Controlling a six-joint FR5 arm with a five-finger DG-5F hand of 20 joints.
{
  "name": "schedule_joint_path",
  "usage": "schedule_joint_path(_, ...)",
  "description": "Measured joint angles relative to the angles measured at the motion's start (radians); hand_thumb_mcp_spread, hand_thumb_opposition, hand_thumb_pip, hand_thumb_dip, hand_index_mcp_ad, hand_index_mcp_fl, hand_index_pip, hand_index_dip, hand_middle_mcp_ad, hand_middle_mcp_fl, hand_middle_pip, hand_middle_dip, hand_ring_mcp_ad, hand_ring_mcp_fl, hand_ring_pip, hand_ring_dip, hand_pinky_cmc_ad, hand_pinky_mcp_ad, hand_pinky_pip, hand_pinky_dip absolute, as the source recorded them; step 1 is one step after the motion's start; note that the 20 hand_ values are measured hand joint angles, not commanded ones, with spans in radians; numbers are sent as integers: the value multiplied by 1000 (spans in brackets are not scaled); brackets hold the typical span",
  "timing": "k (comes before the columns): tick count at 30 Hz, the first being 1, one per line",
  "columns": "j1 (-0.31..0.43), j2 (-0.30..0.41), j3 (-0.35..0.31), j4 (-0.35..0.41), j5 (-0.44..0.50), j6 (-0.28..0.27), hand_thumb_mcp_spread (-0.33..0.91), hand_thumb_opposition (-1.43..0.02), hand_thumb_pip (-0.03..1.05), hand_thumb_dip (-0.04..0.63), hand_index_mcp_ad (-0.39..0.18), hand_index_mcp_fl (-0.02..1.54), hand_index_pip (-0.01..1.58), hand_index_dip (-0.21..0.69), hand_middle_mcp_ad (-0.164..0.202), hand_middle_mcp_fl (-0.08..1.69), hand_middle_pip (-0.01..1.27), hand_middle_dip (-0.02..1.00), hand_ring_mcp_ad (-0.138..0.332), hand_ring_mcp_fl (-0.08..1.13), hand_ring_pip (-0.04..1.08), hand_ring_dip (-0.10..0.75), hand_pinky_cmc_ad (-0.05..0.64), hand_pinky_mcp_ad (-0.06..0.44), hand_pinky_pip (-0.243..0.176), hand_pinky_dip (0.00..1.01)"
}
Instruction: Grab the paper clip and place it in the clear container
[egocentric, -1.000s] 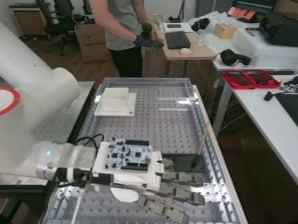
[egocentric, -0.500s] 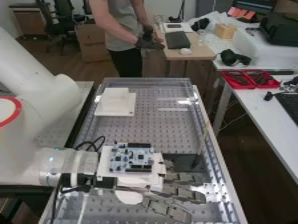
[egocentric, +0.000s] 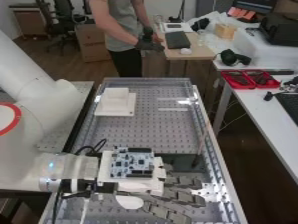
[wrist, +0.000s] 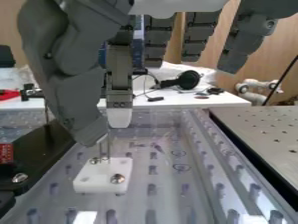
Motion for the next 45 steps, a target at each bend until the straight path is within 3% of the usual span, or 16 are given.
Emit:
schedule_joint_path(18, -9, -16, 27, -27, -37, -19, 468, -833, 600, 253, -188, 271, 1478, 108, -14, 51, 126, 173, 106, 0, 89, 89, 333, 265, -12, 183)
schedule_joint_path(29, -12, -21, 34, -38, -49, -28, 511, -880, 607, 251, -239, 339, 1524, 101, -12, 51, 124, 173, 105, 0, 89, 89, 332, 265, -10, 183)
schedule_joint_path(45, -13, -22, 38, -39, -53, -25, 508, -880, 607, 255, -239, 325, 1477, 101, -14, 51, 124, 173, 103, 0, 89, 89, 330, 265, -3, 178)
